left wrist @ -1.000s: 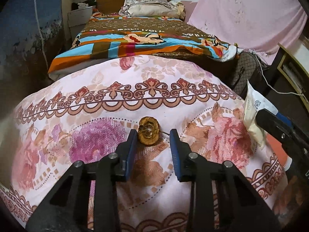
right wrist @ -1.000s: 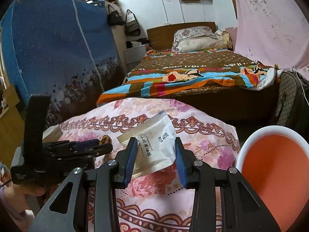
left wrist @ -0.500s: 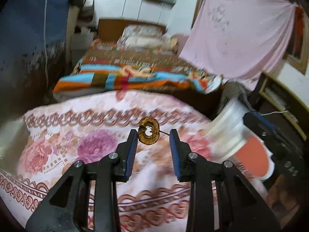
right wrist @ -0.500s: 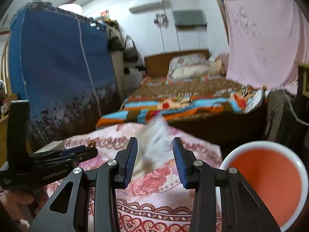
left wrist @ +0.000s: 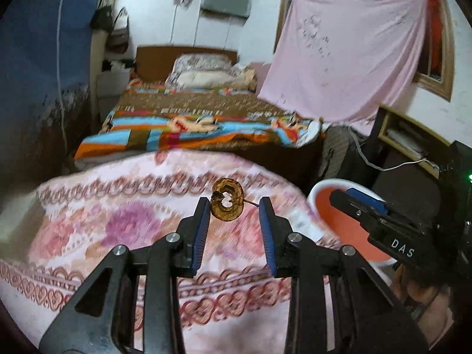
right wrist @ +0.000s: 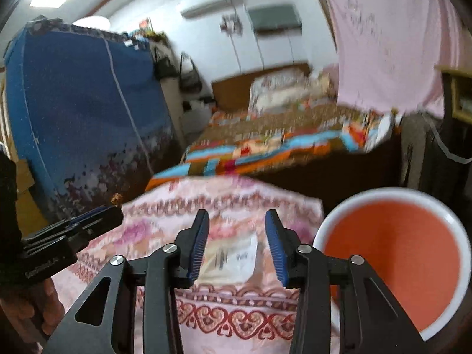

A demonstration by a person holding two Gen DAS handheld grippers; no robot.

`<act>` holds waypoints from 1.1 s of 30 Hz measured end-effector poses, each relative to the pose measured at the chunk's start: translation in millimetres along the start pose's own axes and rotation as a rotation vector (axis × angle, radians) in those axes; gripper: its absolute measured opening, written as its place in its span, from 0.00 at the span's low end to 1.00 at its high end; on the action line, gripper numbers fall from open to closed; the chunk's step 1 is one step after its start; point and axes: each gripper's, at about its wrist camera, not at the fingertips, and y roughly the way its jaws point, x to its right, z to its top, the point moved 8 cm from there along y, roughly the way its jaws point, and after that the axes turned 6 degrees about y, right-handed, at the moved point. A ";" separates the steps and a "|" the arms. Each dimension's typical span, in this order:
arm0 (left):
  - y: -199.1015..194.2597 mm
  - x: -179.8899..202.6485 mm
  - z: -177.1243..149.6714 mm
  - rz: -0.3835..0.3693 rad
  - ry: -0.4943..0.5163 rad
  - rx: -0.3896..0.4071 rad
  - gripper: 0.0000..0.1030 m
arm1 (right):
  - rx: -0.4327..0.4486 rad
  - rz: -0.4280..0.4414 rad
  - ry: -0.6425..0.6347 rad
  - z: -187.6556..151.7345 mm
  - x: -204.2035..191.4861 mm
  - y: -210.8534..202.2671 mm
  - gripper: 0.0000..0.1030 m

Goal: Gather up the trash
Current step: 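Carry the nut shell and white packet in both tools over the orange basin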

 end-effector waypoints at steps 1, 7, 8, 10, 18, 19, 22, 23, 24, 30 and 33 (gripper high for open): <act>2.8 -4.9 -4.7 0.005 -0.012 -0.020 0.17 | -0.024 -0.004 0.002 -3.6 0.8 3.2 0.45; 12.4 -23.2 -26.0 0.043 -0.045 -0.108 0.17 | -0.189 -0.040 -0.030 -23.4 -8.4 35.3 0.48; 13.8 -25.6 -28.6 0.043 -0.054 -0.119 0.17 | -0.217 -0.046 -0.038 -27.8 -9.7 40.7 0.48; 16.1 -29.2 -32.9 0.042 -0.069 -0.132 0.17 | -0.276 -0.052 -0.068 -37.4 -14.7 50.4 0.48; 16.4 -30.1 -36.8 0.037 -0.072 -0.144 0.17 | -0.353 -0.134 -0.178 -56.0 -23.5 63.5 0.52; 16.3 -30.0 -35.7 0.036 -0.068 -0.144 0.17 | -0.352 -0.140 -0.170 -55.7 -21.1 62.6 0.50; 14.1 -27.2 -34.6 0.035 -0.056 -0.135 0.17 | -0.346 -0.142 -0.148 -54.1 -16.5 60.6 0.50; 13.8 -26.6 -34.9 0.035 -0.054 -0.135 0.17 | -0.342 -0.146 -0.147 -53.5 -16.9 60.7 0.50; 13.6 -26.9 -35.2 0.034 -0.054 -0.136 0.17 | -0.339 -0.151 -0.148 -53.2 -16.9 60.4 0.50; 13.4 -29.5 -37.9 0.029 -0.071 -0.141 0.17 | -0.341 -0.165 -0.123 -52.7 -11.1 60.5 0.59; 14.5 -29.7 -38.7 0.028 -0.072 -0.146 0.17 | -0.345 -0.158 -0.117 -52.7 -10.6 61.4 0.59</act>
